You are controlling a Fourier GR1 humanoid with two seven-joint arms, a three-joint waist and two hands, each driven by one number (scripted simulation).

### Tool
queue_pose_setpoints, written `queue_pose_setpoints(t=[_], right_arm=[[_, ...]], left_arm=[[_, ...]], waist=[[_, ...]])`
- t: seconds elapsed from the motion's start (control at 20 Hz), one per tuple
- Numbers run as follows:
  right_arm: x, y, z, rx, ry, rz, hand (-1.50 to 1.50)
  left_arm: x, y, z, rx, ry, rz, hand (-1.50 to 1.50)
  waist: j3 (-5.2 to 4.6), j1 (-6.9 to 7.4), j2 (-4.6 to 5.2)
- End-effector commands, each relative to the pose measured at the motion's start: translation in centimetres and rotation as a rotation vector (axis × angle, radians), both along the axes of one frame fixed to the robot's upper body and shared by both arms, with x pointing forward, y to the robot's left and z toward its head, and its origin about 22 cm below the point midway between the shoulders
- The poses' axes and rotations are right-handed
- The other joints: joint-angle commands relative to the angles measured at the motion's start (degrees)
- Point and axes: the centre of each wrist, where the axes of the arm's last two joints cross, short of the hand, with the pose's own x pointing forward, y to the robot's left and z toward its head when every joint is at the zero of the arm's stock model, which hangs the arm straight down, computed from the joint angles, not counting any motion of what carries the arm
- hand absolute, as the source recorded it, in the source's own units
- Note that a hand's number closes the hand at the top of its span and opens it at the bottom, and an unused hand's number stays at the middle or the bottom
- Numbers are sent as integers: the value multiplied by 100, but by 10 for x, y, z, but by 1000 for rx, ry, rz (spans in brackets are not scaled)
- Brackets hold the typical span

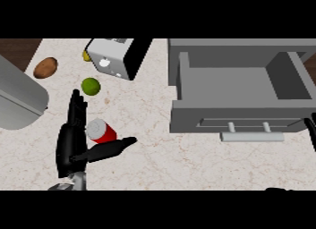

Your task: Pick up the can, place it into the drawer and close the drawer

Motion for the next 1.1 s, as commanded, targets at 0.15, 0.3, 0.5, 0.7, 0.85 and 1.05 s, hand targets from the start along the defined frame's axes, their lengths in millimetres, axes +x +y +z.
queue_pose_setpoints(t=[0.15,0.3,0.5,0.7,0.85,1.05], right_arm=[[5,11,0,1,1,16,-150],[-10,-10,-15,7,2,5,-150],[3,4,-12,4,-1,-9,-150],[-9,0,0,9,-15,-9,-150],[-10,14,11,-5,-20,7,-150],[5,23,-11,-20,-4,-5,-150]], left_arm=[[0,16,-33,3,3,38,-150],[-11,29,-20,3,34,35,-150],[-12,46,-60,-7,34,15,-150],[-31,28,-78,20,45,28,-150],[-34,37,-84,7,54,25,-150],[-28,49,-98,-7,53,29,-150]], waist=[[0,3,1],[2,2,-4],[0,5,0],[0,-1,-3],[-1,2,-4],[0,11,1]])
